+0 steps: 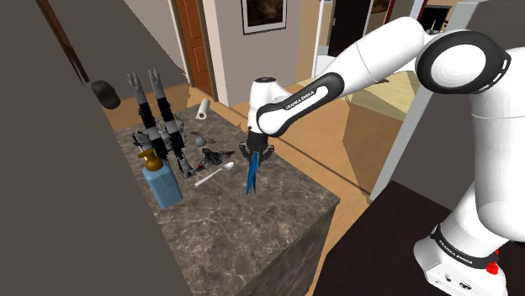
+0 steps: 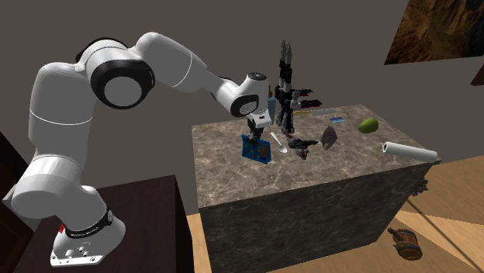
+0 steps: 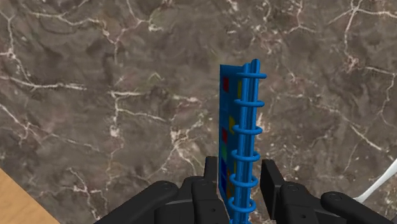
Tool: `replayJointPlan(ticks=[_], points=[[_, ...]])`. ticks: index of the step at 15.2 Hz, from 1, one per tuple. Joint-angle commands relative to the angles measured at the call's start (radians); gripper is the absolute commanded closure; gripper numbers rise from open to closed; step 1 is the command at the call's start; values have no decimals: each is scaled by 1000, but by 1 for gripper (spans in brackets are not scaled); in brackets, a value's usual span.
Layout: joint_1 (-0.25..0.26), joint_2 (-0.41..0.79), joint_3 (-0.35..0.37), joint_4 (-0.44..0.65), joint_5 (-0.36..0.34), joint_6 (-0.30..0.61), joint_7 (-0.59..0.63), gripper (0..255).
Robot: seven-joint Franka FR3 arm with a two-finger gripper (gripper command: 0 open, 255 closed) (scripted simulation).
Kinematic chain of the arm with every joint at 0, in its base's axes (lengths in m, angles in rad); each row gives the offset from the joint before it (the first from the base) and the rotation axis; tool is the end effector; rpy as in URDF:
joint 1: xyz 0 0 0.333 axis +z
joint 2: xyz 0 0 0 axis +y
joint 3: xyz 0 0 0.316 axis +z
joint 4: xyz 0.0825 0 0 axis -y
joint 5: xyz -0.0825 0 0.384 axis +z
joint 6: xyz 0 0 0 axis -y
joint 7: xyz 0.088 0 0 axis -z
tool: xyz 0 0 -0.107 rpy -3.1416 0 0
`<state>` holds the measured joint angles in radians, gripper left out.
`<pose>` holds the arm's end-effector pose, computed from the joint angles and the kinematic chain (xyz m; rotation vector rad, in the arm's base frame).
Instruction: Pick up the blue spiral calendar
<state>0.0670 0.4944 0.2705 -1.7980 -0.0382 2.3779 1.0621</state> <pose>0.6305 0.2046 0.2916 -2.7992 1.0790 -0.0249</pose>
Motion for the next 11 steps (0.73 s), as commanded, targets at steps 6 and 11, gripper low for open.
replayJointPlan(ticks=[6,11], points=[[0,1,0,0,0,1,0,255],[-4,-24,4,5,6,-28,-3,255]])
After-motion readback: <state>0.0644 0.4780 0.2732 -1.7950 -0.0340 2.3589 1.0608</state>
